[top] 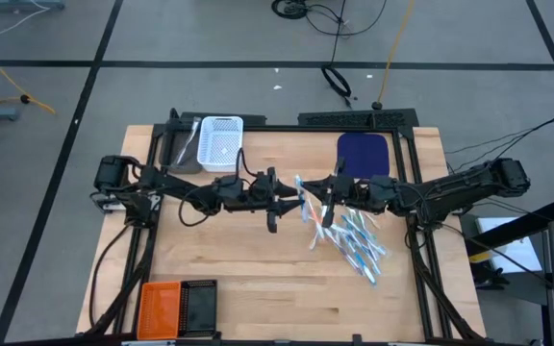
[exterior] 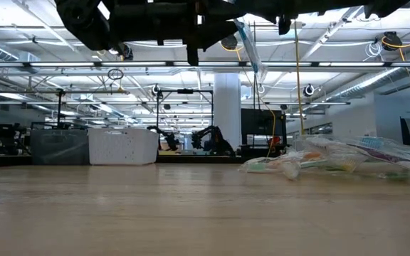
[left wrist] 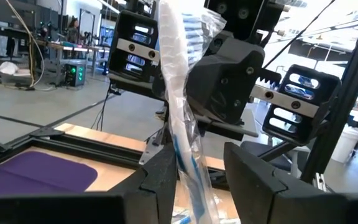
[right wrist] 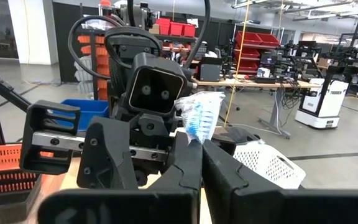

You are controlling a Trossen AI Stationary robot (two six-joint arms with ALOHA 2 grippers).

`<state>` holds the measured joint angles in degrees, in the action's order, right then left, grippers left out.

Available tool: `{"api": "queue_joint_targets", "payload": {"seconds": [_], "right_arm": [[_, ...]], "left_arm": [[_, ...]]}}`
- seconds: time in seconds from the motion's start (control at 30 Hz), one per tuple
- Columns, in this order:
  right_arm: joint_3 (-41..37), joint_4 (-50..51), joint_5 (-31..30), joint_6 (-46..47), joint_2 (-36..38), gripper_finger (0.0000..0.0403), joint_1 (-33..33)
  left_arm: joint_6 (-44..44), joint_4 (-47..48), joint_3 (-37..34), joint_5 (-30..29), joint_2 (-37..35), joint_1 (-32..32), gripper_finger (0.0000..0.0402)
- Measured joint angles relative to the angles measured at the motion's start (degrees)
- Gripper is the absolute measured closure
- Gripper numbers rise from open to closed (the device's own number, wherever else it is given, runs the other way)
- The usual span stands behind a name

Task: Pick & Place Toothbrushes
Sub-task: Put the blue toothbrush into the orange bin

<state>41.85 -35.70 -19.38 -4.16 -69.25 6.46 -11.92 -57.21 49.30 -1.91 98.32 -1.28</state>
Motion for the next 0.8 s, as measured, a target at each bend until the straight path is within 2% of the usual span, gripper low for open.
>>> {"api": "queue_joint_targets", "payload": {"seconds": [0.07,0.23,0.63,0.8], "right_arm": [[0.0,0.0,0.0,0.0,0.0,0.0403,0.0],[0.0,0.0,0.5,0.0,0.0,0.0403,0.1],[0.0,0.8,1.8,0.8,0.1,0.0400,0.1],[0.0,4.5,2.9,1.6,1.2,0.0367,0.0]], "left_arm": [[0.0,0.0,0.0,0.0,0.0,0.0,0.0297],[0.9,0.1,0.0,-0.1,0.0,0.1,0.0386],[0.7,0.7,0.0,0.4,0.0,0.0,0.0396],[0.8,3.4,0.0,0.8,-0.3,0.0,0.0396]]}}
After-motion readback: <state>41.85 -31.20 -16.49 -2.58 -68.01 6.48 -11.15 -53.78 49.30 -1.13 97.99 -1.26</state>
